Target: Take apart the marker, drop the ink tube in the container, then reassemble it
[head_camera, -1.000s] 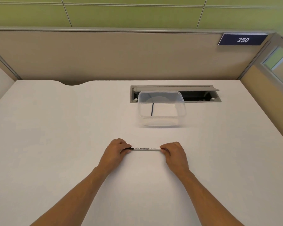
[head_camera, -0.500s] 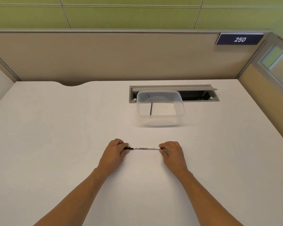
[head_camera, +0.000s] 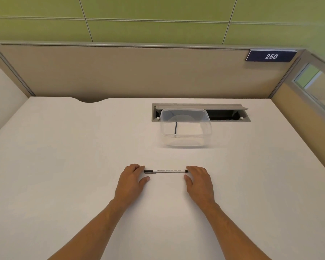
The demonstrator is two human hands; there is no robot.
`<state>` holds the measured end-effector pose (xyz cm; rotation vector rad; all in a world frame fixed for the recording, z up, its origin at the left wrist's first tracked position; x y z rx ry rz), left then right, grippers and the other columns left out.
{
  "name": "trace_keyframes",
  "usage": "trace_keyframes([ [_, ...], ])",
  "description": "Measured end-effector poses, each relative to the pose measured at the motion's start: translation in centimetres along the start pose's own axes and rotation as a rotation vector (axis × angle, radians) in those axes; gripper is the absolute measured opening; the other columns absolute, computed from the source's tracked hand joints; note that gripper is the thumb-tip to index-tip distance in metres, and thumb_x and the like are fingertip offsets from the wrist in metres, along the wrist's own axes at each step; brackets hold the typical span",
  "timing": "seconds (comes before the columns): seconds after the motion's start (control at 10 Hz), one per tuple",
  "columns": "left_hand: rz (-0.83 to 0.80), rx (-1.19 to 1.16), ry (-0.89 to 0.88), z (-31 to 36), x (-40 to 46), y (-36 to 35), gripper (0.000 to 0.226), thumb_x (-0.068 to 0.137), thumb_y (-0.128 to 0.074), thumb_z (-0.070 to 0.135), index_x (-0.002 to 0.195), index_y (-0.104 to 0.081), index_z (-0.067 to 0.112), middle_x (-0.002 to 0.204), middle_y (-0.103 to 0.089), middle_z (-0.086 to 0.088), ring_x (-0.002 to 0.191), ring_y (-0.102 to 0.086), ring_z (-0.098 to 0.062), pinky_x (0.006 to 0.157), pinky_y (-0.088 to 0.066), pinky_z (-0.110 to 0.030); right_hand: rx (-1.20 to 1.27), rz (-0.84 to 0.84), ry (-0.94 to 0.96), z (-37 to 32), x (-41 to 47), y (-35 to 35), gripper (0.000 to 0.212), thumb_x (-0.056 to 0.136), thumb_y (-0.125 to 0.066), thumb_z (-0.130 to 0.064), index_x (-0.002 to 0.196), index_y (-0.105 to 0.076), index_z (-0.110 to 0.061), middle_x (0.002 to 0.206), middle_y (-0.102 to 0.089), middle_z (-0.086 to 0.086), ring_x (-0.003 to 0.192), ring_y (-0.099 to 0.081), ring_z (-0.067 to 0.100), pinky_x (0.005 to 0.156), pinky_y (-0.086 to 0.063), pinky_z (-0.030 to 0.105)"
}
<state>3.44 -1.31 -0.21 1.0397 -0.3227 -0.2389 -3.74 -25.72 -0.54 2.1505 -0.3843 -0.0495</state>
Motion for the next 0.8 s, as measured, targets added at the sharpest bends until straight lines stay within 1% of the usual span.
trace_keyframes([
  [0.1, 0.016, 0.031, 0.015, 0.5, -0.8, 0.3, 0.060, 0.084, -0.044, 0.053, 0.116, -0.065, 0.007, 0.111, -0.065, -0.007, 0.099, -0.061, -0.028, 0.086, -0.049, -0.036, -0.127, 0.018, 0.010, -0.5, -0.8, 0.1, 0.048, 0.092, -0.053, -0.039, 0.126, -0.064, -0.006, 0.131, -0.065, 0.009, 0.126, -0.057, 0.029, 0.108, -0.040, 0.039],
  [0.2, -0.014, 0.071, 0.009, 1.0, -1.7, 0.1, 0.076, 0.089, -0.030, 0.065, 0.124, -0.059, 0.004, 0.123, -0.061, -0.011, 0.114, -0.056, -0.030, 0.096, -0.045, -0.040, -0.265, 0.000, 0.062, -0.8, -1.6, -0.2, 0.074, 0.094, -0.027, -0.060, 0.136, -0.056, -0.007, 0.142, -0.057, 0.009, 0.135, -0.050, 0.027, 0.116, -0.030, 0.037],
  [0.3, -0.089, 0.100, 0.053, 1.2, -2.6, -0.7, 0.092, 0.086, -0.011, 0.073, 0.139, -0.044, 0.006, 0.145, -0.044, -0.010, 0.137, -0.035, -0.027, 0.112, -0.025, -0.043, -0.349, -0.066, 0.068, -1.0, -2.3, -0.6, 0.083, 0.096, -0.009, -0.063, 0.142, -0.048, -0.006, 0.149, -0.049, 0.009, 0.140, -0.044, 0.026, 0.116, -0.013, 0.036],
  [0.4, -0.113, 0.142, 0.054, 1.2, -3.5, -1.2, 0.098, 0.081, -0.001, 0.077, 0.149, -0.024, 0.011, 0.157, -0.019, -0.005, 0.146, -0.009, -0.020, 0.117, -0.001, -0.038, -0.393, -0.108, 0.036, -1.2, -3.1, -0.8, 0.081, 0.098, -0.009, -0.062, 0.143, -0.046, -0.006, 0.149, -0.049, 0.009, 0.140, -0.044, 0.026, 0.117, -0.003, 0.036],
  [0.5, -0.134, 0.177, 0.039, 1.3, -4.1, -1.4, 0.098, 0.081, 0.001, 0.078, 0.151, -0.015, 0.010, 0.159, -0.009, -0.003, 0.146, 0.000, -0.019, 0.116, 0.005, -0.037, -0.386, -0.126, 0.020, -1.3, -3.7, -1.0, 0.081, 0.097, -0.010, -0.062, 0.143, -0.045, -0.005, 0.149, -0.048, 0.010, 0.140, -0.044, 0.026, 0.117, -0.001, 0.036],
  [0.6, -0.138, 0.187, 0.033, 1.6, -4.1, -1.4, 0.099, 0.080, 0.001, 0.078, 0.151, -0.009, 0.009, 0.160, -0.002, -0.003, 0.145, 0.006, -0.017, 0.115, 0.008, -0.036, -0.396, -0.127, -0.004, -1.2, -3.9, -1.3, 0.083, 0.097, -0.010, -0.063, 0.143, -0.045, -0.004, 0.149, -0.048, 0.011, 0.140, -0.044, 0.027, 0.118, 0.000, 0.036],
  [0.7, -0.142, 0.173, 0.027, 2.2, -4.3, -1.1, 0.099, 0.080, 0.001, 0.078, 0.151, -0.006, 0.008, 0.159, -0.001, -0.004, 0.145, 0.009, -0.015, 0.114, 0.012, -0.034, -0.401, -0.105, 0.004, -1.2, -4.2, -1.3, 0.083, 0.096, -0.011, -0.064, 0.146, -0.040, -0.005, 0.152, -0.044, 0.010, 0.143, -0.039, 0.026, 0.118, 0.002, 0.035],
  [0.8, -0.141, 0.202, 0.022, 2.5, -3.9, -0.8, 0.101, 0.079, 0.005, 0.078, 0.151, -0.003, 0.009, 0.159, 0.003, -0.004, 0.143, 0.014, -0.013, 0.114, 0.014, -0.034, -0.386, -0.034, 0.036, -1.4, -3.7, -1.3, 0.082, 0.096, -0.012, -0.065, 0.148, -0.035, -0.006, 0.155, -0.040, 0.010, 0.146, -0.031, 0.024, 0.118, 0.003, 0.035],
])
Point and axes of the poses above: each hand's wrist, its own x-axis towards the middle knuckle, its own y-axis out of the back of the hand, z = x × y, the point moved 6 cm from there along x, towards the middle knuckle
